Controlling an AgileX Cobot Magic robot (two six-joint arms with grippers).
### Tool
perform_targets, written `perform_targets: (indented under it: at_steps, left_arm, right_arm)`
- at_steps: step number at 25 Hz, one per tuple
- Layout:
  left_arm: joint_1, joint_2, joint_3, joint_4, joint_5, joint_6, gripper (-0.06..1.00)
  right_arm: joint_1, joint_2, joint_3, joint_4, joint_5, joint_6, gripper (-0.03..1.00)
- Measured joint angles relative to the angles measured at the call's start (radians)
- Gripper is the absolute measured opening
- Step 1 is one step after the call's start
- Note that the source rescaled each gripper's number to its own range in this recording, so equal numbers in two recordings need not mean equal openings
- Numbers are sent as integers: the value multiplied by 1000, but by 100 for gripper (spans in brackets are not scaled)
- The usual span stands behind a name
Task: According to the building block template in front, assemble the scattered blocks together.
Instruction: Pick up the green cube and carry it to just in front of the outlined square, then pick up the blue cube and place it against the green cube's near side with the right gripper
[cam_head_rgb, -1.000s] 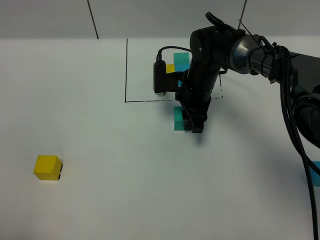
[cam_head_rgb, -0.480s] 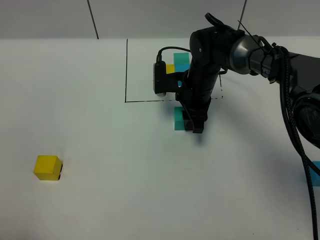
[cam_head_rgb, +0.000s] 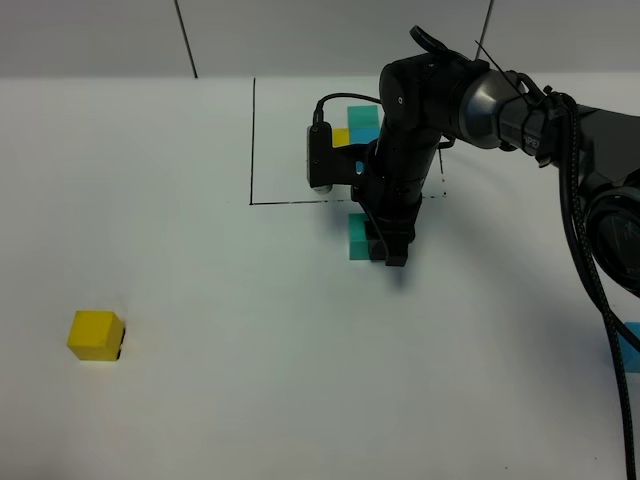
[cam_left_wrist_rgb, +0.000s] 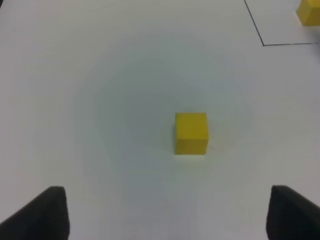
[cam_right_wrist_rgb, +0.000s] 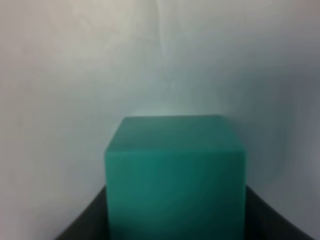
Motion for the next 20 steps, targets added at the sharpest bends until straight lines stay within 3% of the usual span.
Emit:
perform_targets:
  at_steps: [10,12,14,18,20]
  left_arm:
    - [0,0,0,0,0,2,85]
    - [0,0,0,0,0,2,85]
    - [0,0,0,0,0,2,85]
    - [0,0,0,0,0,2,84]
    - [0,0,0,0,0,2,84]
  right_arm:
    - [-1,0,0,0,-2,1,1]
    - [-1,0,0,-7,-17,16,7]
    - [-2,0,0,-25,-33,49,27]
    - [-6,-33,0,-73,-22,105,79]
    - [-8,-68,0,-89,7,140,93]
